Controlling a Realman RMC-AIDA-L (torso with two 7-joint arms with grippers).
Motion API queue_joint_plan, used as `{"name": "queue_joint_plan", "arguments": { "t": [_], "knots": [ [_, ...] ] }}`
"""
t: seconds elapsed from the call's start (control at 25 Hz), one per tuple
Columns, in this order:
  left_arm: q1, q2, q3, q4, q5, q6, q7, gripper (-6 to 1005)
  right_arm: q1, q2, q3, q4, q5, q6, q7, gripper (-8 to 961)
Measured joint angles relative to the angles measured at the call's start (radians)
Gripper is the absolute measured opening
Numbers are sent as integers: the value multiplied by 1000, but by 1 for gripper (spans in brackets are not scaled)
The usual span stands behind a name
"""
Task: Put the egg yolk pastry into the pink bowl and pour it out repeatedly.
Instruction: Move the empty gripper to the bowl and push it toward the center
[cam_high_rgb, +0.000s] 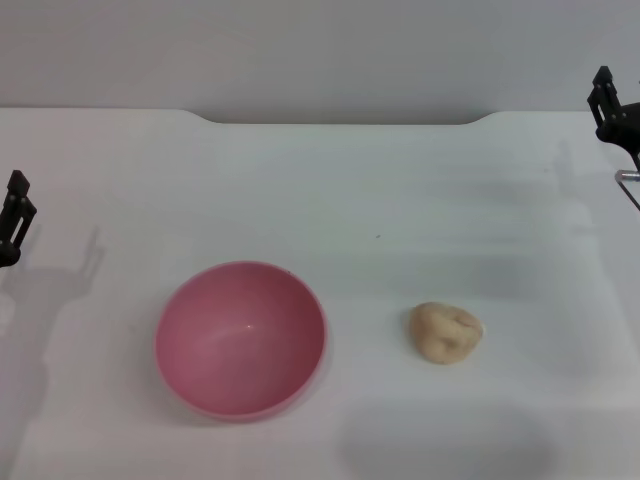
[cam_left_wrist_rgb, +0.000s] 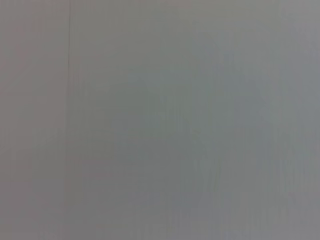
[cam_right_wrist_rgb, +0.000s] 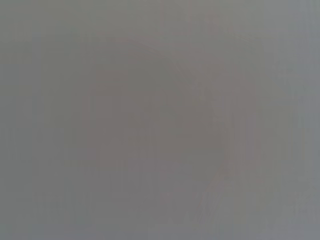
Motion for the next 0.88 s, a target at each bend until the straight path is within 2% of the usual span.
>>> {"name": "queue_joint_plan", "arguments": {
  "t": [0.44, 0.68, 0.88],
  "knots": [
    [-13, -2, -4, -3, 0, 18, 2, 727, -16, -2, 3, -7, 2, -4, -3, 529],
    [-12, -1, -76, -30, 0, 42, -11, 727, -28, -3, 2, -3, 2, 1, 0, 526],
    [-48, 8, -73, 29, 44, 41, -134, 726, -37, -1, -6, 1, 1, 0, 0, 524]
  ]
}}
